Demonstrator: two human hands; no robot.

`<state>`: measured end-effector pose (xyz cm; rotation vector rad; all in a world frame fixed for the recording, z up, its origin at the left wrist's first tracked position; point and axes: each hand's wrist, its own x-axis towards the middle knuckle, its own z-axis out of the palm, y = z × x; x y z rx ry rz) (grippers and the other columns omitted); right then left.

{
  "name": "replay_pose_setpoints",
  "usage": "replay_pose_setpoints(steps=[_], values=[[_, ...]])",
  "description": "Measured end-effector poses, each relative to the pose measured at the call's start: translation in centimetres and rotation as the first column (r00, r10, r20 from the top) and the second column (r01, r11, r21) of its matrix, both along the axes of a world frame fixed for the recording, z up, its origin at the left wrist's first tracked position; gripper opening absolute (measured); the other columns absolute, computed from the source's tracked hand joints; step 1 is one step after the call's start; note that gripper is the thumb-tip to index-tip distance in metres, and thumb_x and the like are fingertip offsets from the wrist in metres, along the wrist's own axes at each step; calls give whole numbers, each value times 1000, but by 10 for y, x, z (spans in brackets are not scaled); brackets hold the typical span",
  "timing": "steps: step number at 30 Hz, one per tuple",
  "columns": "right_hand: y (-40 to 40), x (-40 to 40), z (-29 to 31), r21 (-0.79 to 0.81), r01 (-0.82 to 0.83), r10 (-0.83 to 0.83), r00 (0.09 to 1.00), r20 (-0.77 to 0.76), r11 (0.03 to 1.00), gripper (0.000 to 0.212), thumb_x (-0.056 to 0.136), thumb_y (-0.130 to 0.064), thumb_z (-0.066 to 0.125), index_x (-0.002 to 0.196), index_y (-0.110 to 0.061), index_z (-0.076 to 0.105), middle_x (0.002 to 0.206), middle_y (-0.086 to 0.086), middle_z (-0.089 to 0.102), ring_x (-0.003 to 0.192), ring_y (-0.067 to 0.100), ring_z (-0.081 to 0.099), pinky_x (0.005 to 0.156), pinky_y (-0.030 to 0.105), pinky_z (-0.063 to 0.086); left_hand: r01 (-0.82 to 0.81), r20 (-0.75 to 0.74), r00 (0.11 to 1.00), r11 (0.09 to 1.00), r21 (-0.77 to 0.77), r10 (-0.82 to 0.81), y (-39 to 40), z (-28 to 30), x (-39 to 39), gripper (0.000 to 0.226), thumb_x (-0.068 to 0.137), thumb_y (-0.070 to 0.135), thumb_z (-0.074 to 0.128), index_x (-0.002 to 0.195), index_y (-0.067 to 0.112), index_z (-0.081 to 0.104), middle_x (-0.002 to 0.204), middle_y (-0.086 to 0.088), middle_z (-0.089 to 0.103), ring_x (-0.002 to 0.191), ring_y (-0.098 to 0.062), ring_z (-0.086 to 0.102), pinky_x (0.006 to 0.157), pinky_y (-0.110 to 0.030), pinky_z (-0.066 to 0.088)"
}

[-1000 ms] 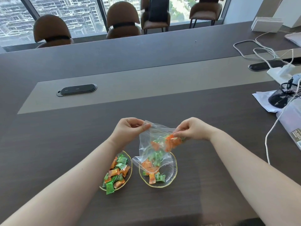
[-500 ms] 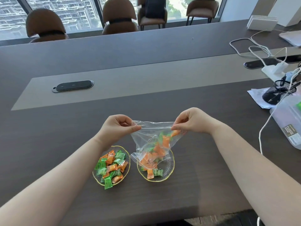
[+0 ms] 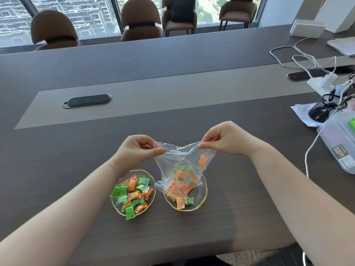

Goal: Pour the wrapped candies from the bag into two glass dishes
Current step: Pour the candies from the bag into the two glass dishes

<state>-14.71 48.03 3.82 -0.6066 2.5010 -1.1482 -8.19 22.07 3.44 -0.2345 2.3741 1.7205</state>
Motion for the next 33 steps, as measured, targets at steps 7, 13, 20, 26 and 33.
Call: replay_pose_setpoints(steps=[7, 13, 20, 26, 33], values=[[-5, 6, 7, -21, 3, -3, 1000, -24, 1000, 14, 74, -27, 79, 76, -13, 76, 62, -13, 66, 54, -2, 58, 63, 20, 56, -2, -25, 1000, 999, 39, 3, 0, 3, 4, 29, 54, 33, 81, 66, 9, 68, 81, -17, 68, 80, -25, 62, 94, -50, 50], [-5, 13, 16, -52, 4, -8, 997, -78, 999, 15, 75, -25, 78, 76, -10, 75, 64, -12, 65, 53, -2, 56, 57, 10, 47, -5, -58, 998, 996, 90, 10, 4, 7, 4, 26, 59, 23, 80, 69, 3, 67, 80, -14, 69, 78, -18, 66, 92, -43, 52], [-8, 14, 29, -75, -8, -1, 993, -116, 997, 16, 76, -24, 77, 80, -9, 76, 69, -10, 68, 58, 0, 58, 59, 9, 46, -29, -105, 994, 990, 137, 44, 2, 14, 3, 39, 54, 29, 79, 73, -3, 66, 77, -9, 71, 72, -12, 67, 83, -30, 53], [-11, 14, 32, -121, 18, -34, 990, -135, 993, 13, 77, -23, 77, 82, -11, 76, 76, 3, 74, 73, 22, 70, 72, 31, 56, -102, -130, 983, 975, 197, 129, -5, 15, 1, 13, 66, 12, 79, 64, 12, 66, 67, 5, 70, 75, -18, 64, 85, -33, 52], [-26, 9, 43, -137, -1, -18, 991, -134, 991, 6, 79, -22, 74, 80, -16, 74, 68, -4, 71, 59, 6, 65, 63, 18, 54, -135, -134, 976, 960, 245, 171, -19, 26, 2, 13, 66, 16, 78, 69, 10, 66, 79, -8, 66, 82, -24, 60, 92, -42, 49]])
